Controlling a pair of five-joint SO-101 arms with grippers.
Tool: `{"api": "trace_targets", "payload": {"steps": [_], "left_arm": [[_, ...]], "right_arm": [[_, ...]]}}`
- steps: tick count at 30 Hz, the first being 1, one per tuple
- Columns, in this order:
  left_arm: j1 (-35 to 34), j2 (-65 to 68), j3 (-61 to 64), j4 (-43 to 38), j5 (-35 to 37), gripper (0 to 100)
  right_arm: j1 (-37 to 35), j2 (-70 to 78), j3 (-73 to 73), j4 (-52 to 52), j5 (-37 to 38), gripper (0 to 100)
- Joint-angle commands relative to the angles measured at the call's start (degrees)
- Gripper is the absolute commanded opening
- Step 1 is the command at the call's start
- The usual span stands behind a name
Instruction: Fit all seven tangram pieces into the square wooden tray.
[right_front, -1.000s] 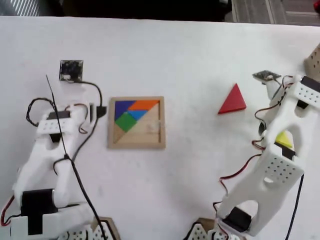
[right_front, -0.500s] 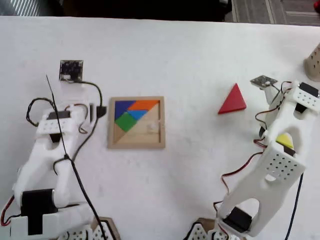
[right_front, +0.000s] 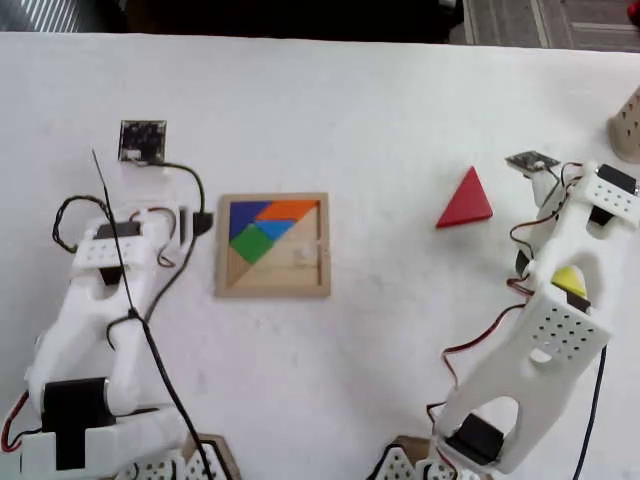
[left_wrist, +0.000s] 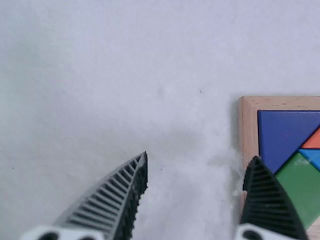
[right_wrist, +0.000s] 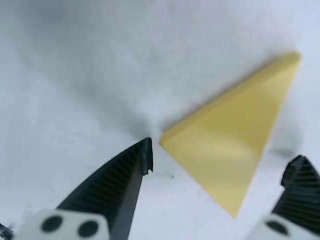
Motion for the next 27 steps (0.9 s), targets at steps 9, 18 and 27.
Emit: {"api": "trace_targets", "payload": {"steps": [9,18,27], "left_arm": [[-0.13,-0.13,-0.97,-0.97,-0.53,31],[-0.13,-0.13,-0.97,-0.97,-0.53,31],[-0.13,-0.13,-0.97,-0.97,-0.53,31]], "right_arm": [[-2.33,0.48,-0.44,-0.31,-4.48,39.1],[-3.21,3.47,-1.32,-1.10,-8.53,39.0],[-1.27,4.00,-6.51,-0.75,-8.53,38.8]]}}
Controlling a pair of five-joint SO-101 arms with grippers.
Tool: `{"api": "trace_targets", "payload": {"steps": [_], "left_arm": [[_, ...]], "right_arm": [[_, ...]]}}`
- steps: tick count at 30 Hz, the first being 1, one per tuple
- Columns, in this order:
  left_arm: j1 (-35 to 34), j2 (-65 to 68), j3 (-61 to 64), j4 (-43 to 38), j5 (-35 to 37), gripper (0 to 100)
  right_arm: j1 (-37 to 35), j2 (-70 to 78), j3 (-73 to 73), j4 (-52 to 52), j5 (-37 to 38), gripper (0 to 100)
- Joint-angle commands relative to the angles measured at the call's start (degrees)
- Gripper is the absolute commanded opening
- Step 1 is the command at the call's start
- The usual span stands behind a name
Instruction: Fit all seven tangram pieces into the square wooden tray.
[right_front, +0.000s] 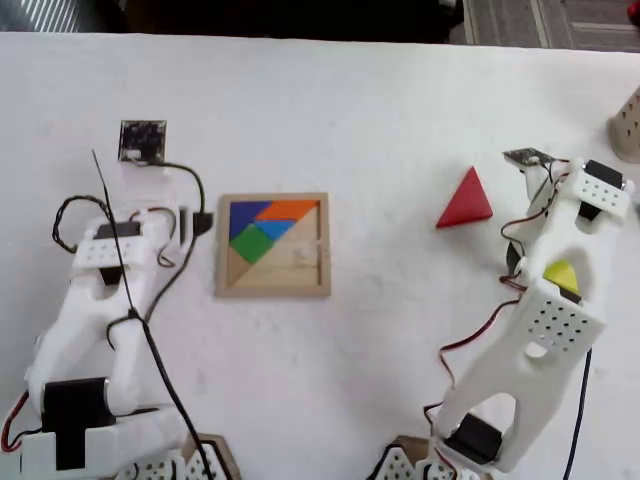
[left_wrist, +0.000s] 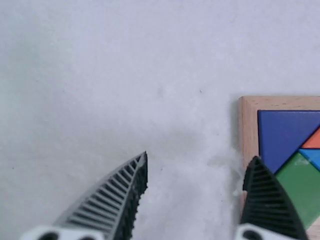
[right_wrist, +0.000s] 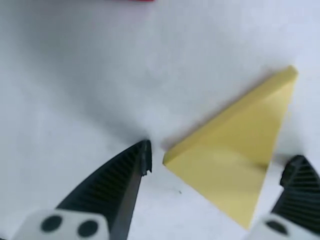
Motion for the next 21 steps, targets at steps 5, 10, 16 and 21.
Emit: {"api": "trace_targets", "payload": {"steps": [5,10,16,21], "left_arm": [[-0.13,-0.13,-0.97,-0.97,-0.53,31],[-0.13,-0.13,-0.97,-0.97,-0.53,31],[-0.13,-0.13,-0.97,-0.97,-0.53,31],[-0.13,-0.13,-0.97,-0.97,-0.53,31]], "right_arm": [[0.84,-0.22,-2.46,-0.57,-0.44,25.2],[0.92,-0.13,-2.29,-0.48,-0.18,22.1],[1.89,-0.31,-2.55,-0.48,-0.09,28.2],[1.36,-0.75,-5.45,6.46,2.81,33.3]]}}
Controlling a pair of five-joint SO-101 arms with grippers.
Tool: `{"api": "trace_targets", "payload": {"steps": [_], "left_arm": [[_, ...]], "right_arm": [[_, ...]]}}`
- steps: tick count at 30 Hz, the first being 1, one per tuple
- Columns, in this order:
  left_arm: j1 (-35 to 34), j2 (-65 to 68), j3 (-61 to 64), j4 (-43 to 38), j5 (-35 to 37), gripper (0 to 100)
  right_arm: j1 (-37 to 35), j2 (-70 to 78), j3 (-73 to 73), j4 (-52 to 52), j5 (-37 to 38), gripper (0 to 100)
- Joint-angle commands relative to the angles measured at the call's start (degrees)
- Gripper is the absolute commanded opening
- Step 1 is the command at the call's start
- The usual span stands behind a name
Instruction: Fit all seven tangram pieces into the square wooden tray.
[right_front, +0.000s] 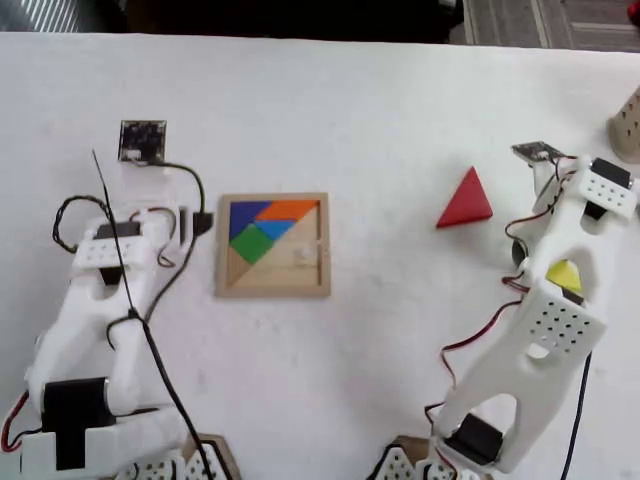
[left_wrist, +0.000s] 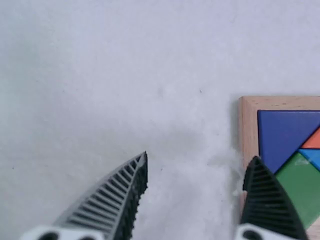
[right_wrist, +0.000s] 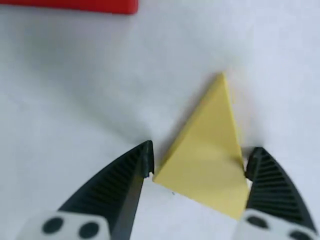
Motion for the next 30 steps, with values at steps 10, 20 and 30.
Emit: {"api": "trace_targets", "payload": {"steps": [10,20,30], "left_arm": [[-0.13,-0.13,-0.97,-1.14,-0.53,31],[-0.22,-0.13,-0.97,-0.97,-0.53,31],[-0.22,-0.13,-0.97,-1.05,-0.53,31]], "right_arm": [[3.91,-0.31,-5.10,8.48,9.32,35.5],[3.74,3.91,-5.54,4.97,9.32,35.4],[3.65,4.09,-5.63,2.86,9.23,35.4]]}}
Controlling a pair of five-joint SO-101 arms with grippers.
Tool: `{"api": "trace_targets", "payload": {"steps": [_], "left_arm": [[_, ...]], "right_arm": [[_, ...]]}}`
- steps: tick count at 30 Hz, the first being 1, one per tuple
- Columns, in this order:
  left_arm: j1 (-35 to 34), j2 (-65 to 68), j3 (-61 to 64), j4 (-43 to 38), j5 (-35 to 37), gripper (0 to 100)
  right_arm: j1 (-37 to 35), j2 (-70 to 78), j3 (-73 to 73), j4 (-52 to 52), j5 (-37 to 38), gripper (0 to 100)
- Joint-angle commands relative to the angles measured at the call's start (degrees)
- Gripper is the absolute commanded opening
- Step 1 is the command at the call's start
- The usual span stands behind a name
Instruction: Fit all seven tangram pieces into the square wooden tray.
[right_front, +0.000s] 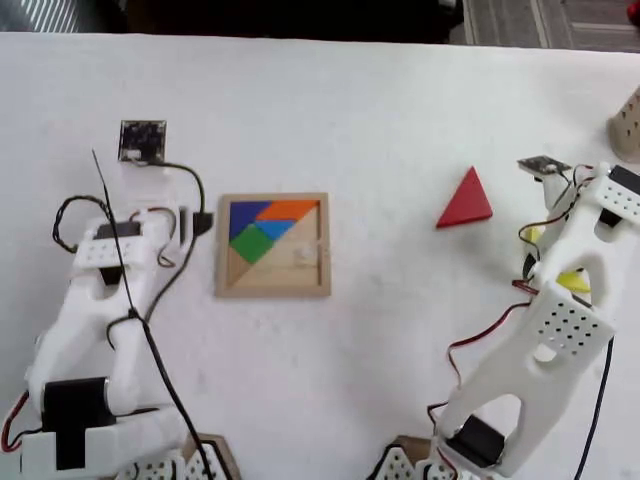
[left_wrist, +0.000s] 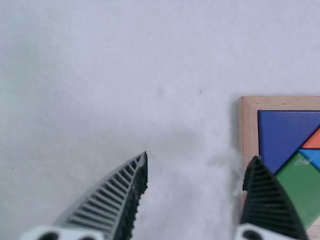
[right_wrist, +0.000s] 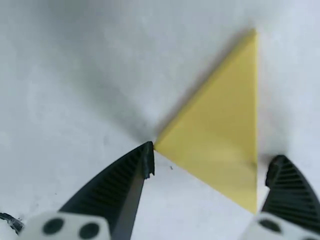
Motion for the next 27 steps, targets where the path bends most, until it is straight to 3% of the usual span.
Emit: {"api": "trace_targets", "payload": {"steps": [1,6,15,23,27], "left_arm": [[-0.22,-0.13,-0.97,-1.05,-0.53,31],[-0.22,-0.13,-0.97,-1.05,-0.53,31],[-0.22,-0.13,-0.97,-1.14,-0.53,31],[-0.22,-0.13,-0.97,-1.14,-0.53,31],[-0.22,-0.13,-0.97,-1.14,-0.53,31]], "right_arm": [[0.31,0.13,-1.14,-2.68,0.70,35.4],[-0.04,0.57,-3.52,-2.42,0.62,34.3],[-0.13,0.57,-3.60,-2.51,0.70,15.2],[0.13,0.04,-5.63,-1.80,-0.70,15.9],[-0.31,-0.31,-9.76,3.03,-4.13,27.6]]}}
